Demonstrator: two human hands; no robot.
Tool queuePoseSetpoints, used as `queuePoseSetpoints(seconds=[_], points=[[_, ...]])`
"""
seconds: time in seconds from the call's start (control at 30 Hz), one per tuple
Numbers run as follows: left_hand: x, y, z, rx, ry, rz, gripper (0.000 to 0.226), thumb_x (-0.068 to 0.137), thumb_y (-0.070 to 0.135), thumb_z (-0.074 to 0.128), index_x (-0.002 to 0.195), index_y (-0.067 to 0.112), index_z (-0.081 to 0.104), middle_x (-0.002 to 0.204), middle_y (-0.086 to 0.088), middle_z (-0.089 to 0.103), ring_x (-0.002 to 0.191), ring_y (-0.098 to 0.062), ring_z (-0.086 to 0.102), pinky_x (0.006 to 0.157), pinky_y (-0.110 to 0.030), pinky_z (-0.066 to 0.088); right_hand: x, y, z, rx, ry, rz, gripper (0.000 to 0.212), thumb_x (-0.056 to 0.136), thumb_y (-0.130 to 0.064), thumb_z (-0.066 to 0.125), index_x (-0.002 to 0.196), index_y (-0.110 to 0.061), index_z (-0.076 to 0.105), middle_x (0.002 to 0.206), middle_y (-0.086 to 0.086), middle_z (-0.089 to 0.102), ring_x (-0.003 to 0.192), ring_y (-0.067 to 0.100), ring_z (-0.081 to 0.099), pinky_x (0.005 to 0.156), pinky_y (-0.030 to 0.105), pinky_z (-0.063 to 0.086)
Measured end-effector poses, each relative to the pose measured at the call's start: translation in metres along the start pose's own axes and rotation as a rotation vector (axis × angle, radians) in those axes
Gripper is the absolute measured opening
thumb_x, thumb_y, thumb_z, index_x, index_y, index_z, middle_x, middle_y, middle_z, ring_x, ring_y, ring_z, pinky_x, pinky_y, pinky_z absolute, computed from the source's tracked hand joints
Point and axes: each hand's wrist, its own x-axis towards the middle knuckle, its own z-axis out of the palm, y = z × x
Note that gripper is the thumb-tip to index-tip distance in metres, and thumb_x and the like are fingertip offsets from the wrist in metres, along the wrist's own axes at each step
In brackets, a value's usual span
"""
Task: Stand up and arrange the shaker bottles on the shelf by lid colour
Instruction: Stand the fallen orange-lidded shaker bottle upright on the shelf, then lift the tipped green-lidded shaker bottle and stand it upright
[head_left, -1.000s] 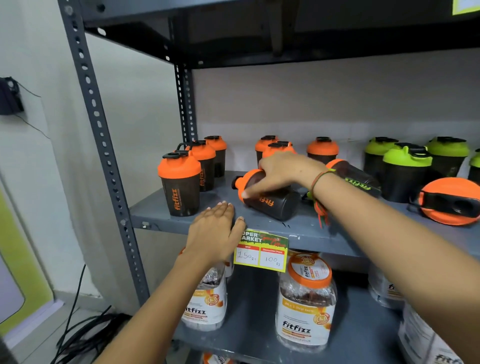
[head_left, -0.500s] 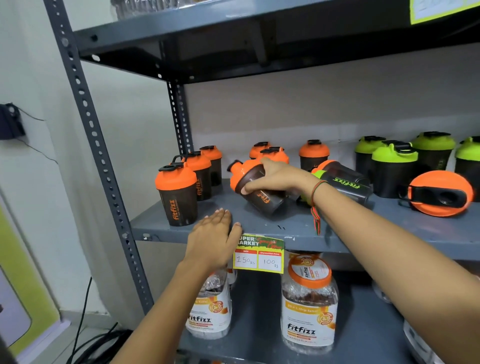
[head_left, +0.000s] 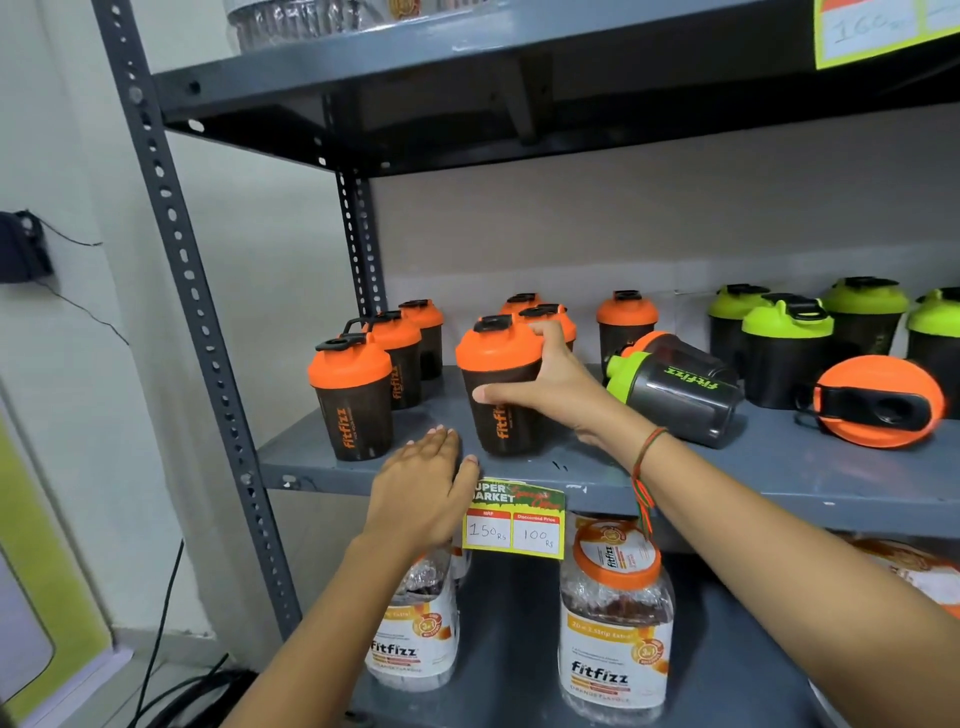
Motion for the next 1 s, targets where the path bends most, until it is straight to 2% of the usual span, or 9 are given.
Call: queuePoseSetpoints(seconds=[0.07,0.17,0.33,0.43,0.47,0.53,0.7,0.87,1.0], points=[[0.0,0.0,0.0,-0.004,0.004,0.001,0.068,0.091,0.048,0.016,0.144,0.013,0.04,0.151,-0.008,0.041,0.14,-0.017,0.035,0.116,-0.033,0.022,-0.004,0.004,0.002,0.008,-0.024,0.017,0.091,0.058,-0.048,0.09,0.123,-0.04,0.027,0.107,-0.019,0.045,0.102,0.009,0.051,0.072,0.016,0.042],[0.0,-0.001,0.001,-0.003,0.002,-0.003,0.069,0.09,0.048,0.015,0.144,0.013,0.039,0.151,-0.007,0.041,0.141,-0.017,0.034,0.117,-0.033,0.022,-0.01,0.008,0.004,0.02,-0.022,0.009,0.089,0.059,-0.047,0.09,0.122,-0.039,0.029,0.107,-0.022,0.046,0.097,-0.003,0.05,0.073,0.015,0.043],[0.0,-0.001,0.001,0.007,0.007,-0.002,0.069,0.09,0.048,0.015,0.144,0.013,0.039,0.151,-0.007,0.041,0.14,-0.017,0.035,0.116,-0.033,0.023,-0.016,0.005,0.003,0.015,-0.048,0.024,0.094,0.057,-0.05,0.09,0.126,-0.04,0.026,0.112,-0.02,0.048,0.105,0.007,0.054,0.074,0.015,0.043],[0.0,-0.001,0.002,0.006,0.007,-0.004,0.069,0.09,0.049,0.014,0.144,0.014,0.039,0.152,-0.006,0.04,0.141,-0.016,0.034,0.116,-0.032,0.022,-0.019,0.001,-0.006,-0.081,-0.131,0.017,0.116,0.056,-0.051,0.091,0.141,-0.04,0.014,0.14,-0.004,0.045,0.128,0.019,0.047,0.098,0.028,0.045],[0.0,-0.001,0.002,0.005,0.009,-0.003,0.069,0.09,0.049,0.014,0.144,0.014,0.039,0.152,-0.006,0.04,0.14,-0.016,0.035,0.116,-0.032,0.023,-0.022,-0.003,-0.013,-0.118,-0.171,0.006,0.126,0.055,-0.051,0.091,0.147,-0.041,0.006,0.151,0.0,0.037,0.136,0.02,0.04,0.108,0.034,0.04],[0.0,-0.001,0.003,0.008,0.013,-0.003,0.069,0.09,0.049,0.014,0.144,0.015,0.04,0.151,-0.006,0.04,0.14,-0.016,0.035,0.116,-0.033,0.023,-0.026,-0.015,-0.033,-0.139,-0.218,-0.018,0.134,0.054,-0.053,0.09,0.152,-0.043,0.0,0.161,-0.001,0.024,0.143,0.017,0.03,0.116,0.04,0.031],[0.002,-0.002,0.006,0.016,0.022,-0.017,0.07,0.089,0.051,0.014,0.144,0.017,0.04,0.151,-0.004,0.04,0.139,-0.015,0.036,0.115,-0.032,0.024,-0.017,-0.053,-0.098,0.034,-0.009,-0.089,0.093,0.06,-0.062,0.077,0.142,-0.037,0.04,0.14,-0.006,0.049,0.127,0.007,0.051,0.103,0.028,0.043],[0.003,-0.004,0.008,0.024,0.037,-0.004,0.073,0.088,0.053,0.011,0.143,0.017,0.043,0.15,-0.004,0.042,0.139,-0.015,0.037,0.115,-0.033,0.025,0.024,-0.046,-0.151,-0.442,0.259,-0.135,0.056,0.075,-0.05,0.077,0.122,-0.023,0.064,0.114,-0.004,0.066,0.108,0.013,0.062,0.098,0.031,0.049],[0.003,-0.005,0.007,0.03,0.042,0.002,0.08,0.084,0.057,0.004,0.143,0.018,0.042,0.151,-0.002,0.042,0.139,-0.014,0.037,0.115,-0.032,0.025,0.058,-0.017,-0.165,-0.96,0.152,0.103,0.057,0.08,-0.049,0.073,0.122,-0.012,0.066,0.123,0.012,0.067,0.116,0.032,0.06,0.097,0.035,0.047]])
